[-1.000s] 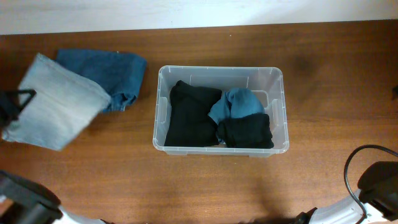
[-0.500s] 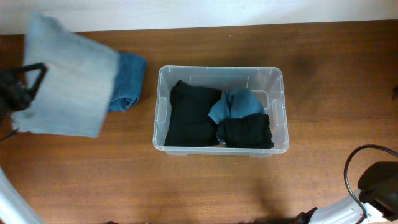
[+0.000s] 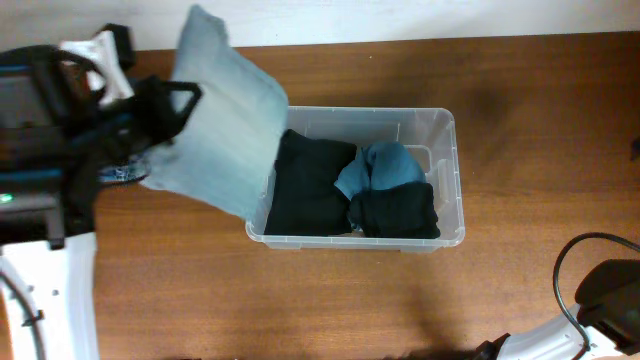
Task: Pack container
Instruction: 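Lift the light blue jeans and carry them right toward the container, then lower the light blue jeans into the container and spread them flat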
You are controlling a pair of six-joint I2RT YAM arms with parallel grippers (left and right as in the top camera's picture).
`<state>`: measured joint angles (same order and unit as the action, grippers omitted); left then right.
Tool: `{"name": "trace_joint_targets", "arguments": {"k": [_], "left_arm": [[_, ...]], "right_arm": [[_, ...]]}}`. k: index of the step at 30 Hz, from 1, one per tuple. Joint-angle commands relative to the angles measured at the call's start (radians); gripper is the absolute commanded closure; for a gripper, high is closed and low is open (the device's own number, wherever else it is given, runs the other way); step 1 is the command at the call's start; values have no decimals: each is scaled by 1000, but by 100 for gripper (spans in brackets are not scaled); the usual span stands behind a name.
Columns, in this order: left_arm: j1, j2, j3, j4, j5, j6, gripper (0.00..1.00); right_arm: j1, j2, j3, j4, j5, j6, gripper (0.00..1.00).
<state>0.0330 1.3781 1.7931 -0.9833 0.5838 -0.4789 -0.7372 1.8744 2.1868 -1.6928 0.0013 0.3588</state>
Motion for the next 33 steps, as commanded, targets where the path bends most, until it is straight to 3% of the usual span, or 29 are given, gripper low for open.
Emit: {"name": "trace_joint_targets", "arguments": {"k": [1,11,22,33], "left_arm": [[-122,8,31,60,-147,-113,99],[-396,103,31,125,-344,-267,99],[-586,290,31,317,-345,-356,99],[-683,393,29,351,-346,-373,99]], "right_arm": [[-3,-22,-1,-5,2,-3,1],[-3,-22,-1,-5,3,-3,2],[-3,-22,-1,-5,3,-3,2],[-3,-22,-1,-5,2,-3,1]]}}
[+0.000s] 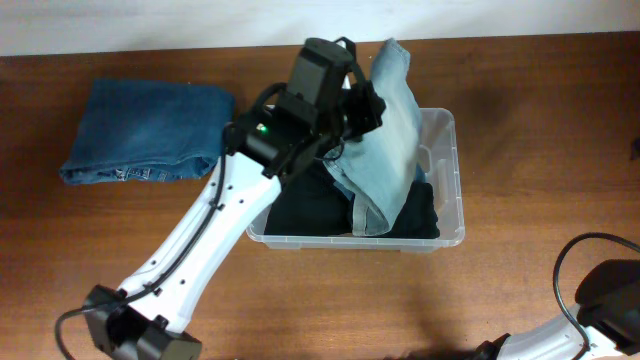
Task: Pack container
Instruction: 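Lower the light blue jeans into the container and spread them flat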
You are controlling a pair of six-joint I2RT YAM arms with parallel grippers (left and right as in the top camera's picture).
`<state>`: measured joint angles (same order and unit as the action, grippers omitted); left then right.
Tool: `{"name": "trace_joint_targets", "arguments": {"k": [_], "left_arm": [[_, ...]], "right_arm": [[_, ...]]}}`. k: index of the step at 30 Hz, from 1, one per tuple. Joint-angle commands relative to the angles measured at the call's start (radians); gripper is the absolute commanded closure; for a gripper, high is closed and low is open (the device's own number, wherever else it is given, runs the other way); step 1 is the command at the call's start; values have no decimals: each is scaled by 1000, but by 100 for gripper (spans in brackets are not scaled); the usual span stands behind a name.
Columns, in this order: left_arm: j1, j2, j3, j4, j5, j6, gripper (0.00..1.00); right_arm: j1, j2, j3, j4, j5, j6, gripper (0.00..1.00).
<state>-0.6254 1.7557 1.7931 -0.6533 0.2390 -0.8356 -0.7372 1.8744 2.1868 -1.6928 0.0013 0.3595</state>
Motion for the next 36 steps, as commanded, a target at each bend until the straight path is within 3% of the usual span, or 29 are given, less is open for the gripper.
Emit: {"name": "trace_joint_targets", "arguments": {"k": [1,14,22,25,28,36], "left_arm": [[-32,27,29,21,-1,-17,99],[-97,158,29,22,-4,-177,99],[-79,159,29,1,-103,-266,100],[-48,159,29,-47,-111,-368,99],[-13,159,29,-54,-60,-467,99],[-13,159,29,160,134,-451,99]], "right_arm": [[-3,-22,-1,-5,2,-4,2],[-3,-22,-1,-5,2,-4,2],[-3,-22,-1,-5,2,-4,2],[-3,-22,-1,-5,3,-4,2],[-3,-22,-1,-5,3,-4,2],[-3,-22,-1,-5,2,-4,2]]}}
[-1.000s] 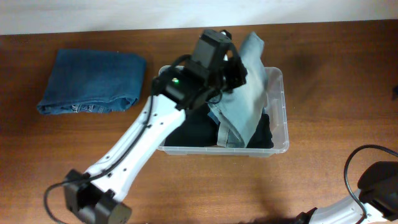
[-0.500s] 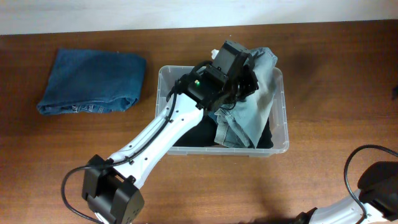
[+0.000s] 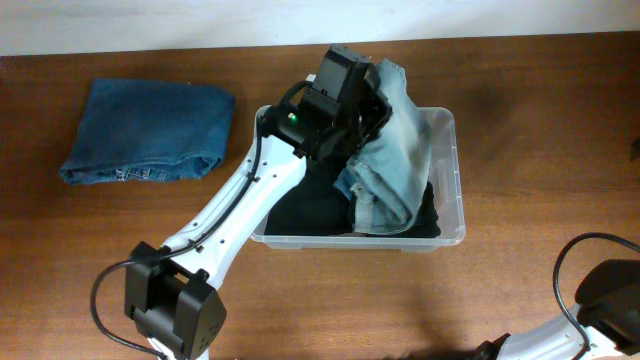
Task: Pack container
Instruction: 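Lower the light blue jeans into the container and spread them flat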
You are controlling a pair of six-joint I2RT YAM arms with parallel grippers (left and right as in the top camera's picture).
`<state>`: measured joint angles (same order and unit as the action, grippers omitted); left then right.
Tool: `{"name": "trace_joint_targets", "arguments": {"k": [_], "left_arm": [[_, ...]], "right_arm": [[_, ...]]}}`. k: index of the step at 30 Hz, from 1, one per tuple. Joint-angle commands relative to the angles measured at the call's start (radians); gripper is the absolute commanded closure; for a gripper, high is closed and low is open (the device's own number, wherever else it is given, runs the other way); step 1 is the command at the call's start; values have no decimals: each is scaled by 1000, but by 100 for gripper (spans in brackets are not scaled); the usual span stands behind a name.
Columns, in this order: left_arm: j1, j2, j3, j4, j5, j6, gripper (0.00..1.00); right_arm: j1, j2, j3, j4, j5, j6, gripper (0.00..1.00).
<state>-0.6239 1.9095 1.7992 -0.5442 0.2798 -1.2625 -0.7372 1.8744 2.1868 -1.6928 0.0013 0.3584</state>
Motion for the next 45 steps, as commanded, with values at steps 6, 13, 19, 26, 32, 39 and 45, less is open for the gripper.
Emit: {"name": "trace_joint_targets", "arguments": {"k": [6,13,19,26,32,39,45], "left_arm": [[-28,2,24,107,151,-32,99],[-28,3,23,87,135,-31,99],[-27,3,23,42,111,-32,99],[-13,3,23,26,84,-31,100],[47,4,23,-146,12,-31,100],[106,4,23,-323,-23,-30,97],[130,4,23,-454,-87,-24,59]], "right_arm": [[-3,-22,-1,-5,2,-3,2],[-3,-22,-1,-5,2,-3,2],[-3,-22,-1,-5,2,-3,2],[-3,-22,-1,-5,2,-3,2],[-3,-22,-1,-5,2,-3,2],[-3,-22,-1,-5,2,-3,2],[-3,-22,-1,-5,2,-3,2]]}}
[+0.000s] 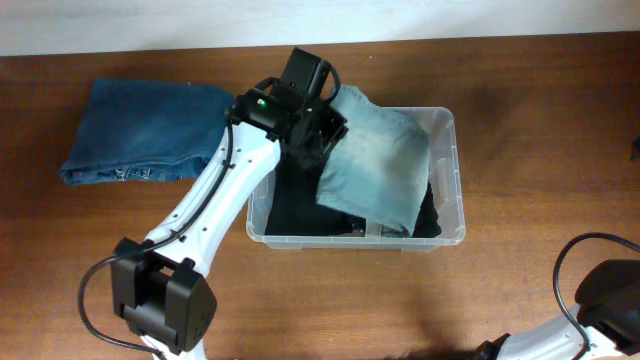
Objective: Pack container
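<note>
In the overhead view a clear plastic container (452, 150) stands mid-table. A folded light blue denim garment (375, 165) lies tilted across its middle and right side, over dark clothes (288, 205) that fill the left part. My left gripper (318, 132) hangs over the container's back left corner, at the light garment's left edge. Its fingers are hidden under the wrist, so whether they still grip the cloth does not show. The right gripper is out of view.
Folded dark blue jeans (145, 130) lie on the wooden table at the left, beside the left arm (210, 210). A cable and part of the right arm's base (605, 290) sit at the bottom right corner.
The left gripper has moved left, from over the container's back middle to its back left corner. The light denim garment, bunched and raised before, now lies spread flatter and lower in the container.
First the left gripper held the light denim garment up over the table left of the container. Then it held it over the container's middle, and the dark jeans showed on the left. It was then lower and bunched; now it lies across the clothes inside.
</note>
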You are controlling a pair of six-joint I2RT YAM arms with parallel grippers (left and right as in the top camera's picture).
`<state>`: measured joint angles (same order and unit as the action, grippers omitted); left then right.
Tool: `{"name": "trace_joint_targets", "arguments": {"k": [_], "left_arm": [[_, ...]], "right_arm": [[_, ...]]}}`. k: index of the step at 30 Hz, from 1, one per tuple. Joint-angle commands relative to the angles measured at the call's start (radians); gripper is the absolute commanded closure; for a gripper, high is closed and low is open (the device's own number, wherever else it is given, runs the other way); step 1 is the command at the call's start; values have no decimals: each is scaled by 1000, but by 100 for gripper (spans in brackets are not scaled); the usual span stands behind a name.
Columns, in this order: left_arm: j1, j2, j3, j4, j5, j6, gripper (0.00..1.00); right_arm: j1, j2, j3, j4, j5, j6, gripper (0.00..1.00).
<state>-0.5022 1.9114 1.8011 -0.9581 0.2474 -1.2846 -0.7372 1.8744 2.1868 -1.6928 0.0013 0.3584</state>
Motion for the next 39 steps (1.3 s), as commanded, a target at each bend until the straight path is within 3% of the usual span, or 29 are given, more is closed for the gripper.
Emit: {"name": "trace_joint_targets", "arguments": {"k": [1,3,5,12,17,22,28,39], "left_arm": [[10,2,21,-52,-62,-2,43],[10,2,21,-78,-74,-2,1],[10,2,21,-91,-93,9,1],[19,0,29,-93,-275,217,1],[39,-15,76,-163,-476,369,1],[42,-19,130,-245,-616,422,1],[31,-19,134,-226,-566,647,1],[-97,0,130,-230,-312,779,2]], "right_arm": [[-3,-22,-1,-5,2,-3,2],[-3,-22,-1,-5,2,-3,2],[-3,-22,-1,-5,2,-3,2],[-3,-22,-1,-5,2,-3,2],[-3,-22,-1,-5,3,-3,2],[-3,-22,-1,-5,2,-3,1],[-3,-22,-1,-5,2,-3,2],[-3,-22,-1,-5,2,-3,2]]}}
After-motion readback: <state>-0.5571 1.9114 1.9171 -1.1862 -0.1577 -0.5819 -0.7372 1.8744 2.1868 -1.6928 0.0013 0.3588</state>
